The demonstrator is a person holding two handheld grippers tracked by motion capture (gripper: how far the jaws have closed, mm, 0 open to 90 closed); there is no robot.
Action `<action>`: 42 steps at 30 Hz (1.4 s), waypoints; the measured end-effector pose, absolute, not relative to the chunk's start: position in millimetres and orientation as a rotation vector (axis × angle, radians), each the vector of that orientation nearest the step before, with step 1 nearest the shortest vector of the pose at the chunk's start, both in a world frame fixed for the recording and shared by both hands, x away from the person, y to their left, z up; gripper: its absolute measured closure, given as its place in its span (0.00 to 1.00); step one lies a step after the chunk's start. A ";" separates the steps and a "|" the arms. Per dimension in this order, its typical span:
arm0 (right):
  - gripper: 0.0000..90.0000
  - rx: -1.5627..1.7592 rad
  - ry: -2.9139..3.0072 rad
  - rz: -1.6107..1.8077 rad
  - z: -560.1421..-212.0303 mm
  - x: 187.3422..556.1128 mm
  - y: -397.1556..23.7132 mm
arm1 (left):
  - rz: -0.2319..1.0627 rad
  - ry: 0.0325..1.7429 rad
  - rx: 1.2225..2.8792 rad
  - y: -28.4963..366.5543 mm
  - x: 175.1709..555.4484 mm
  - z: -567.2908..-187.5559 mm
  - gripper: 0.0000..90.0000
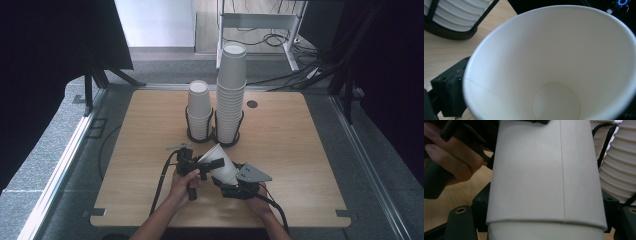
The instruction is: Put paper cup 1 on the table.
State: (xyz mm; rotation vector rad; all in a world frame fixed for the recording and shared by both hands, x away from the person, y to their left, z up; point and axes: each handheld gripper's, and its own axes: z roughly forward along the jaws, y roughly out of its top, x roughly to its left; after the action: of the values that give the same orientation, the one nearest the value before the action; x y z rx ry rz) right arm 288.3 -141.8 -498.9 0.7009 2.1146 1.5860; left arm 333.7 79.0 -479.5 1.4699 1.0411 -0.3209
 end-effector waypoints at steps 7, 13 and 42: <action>0.26 0.698 2.117 1.579 -500.3 288.2 -139.8 | -0.362 1.053 1.453 76.1 338.7 -483.3 0.01; 0.26 0.704 2.111 1.583 -501.4 289.0 -139.2 | -0.417 1.027 1.442 76.9 340.3 -484.9 0.09; 0.15 0.720 2.224 1.501 -507.1 293.9 -137.7 | -0.130 0.923 1.478 90.8 323.3 -465.4 0.16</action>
State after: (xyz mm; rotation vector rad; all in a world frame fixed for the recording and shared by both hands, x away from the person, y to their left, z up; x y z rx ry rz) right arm 293.9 -137.7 -507.1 0.7197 2.2240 1.5010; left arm 323.3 90.8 -465.4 1.4780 0.9228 -0.1296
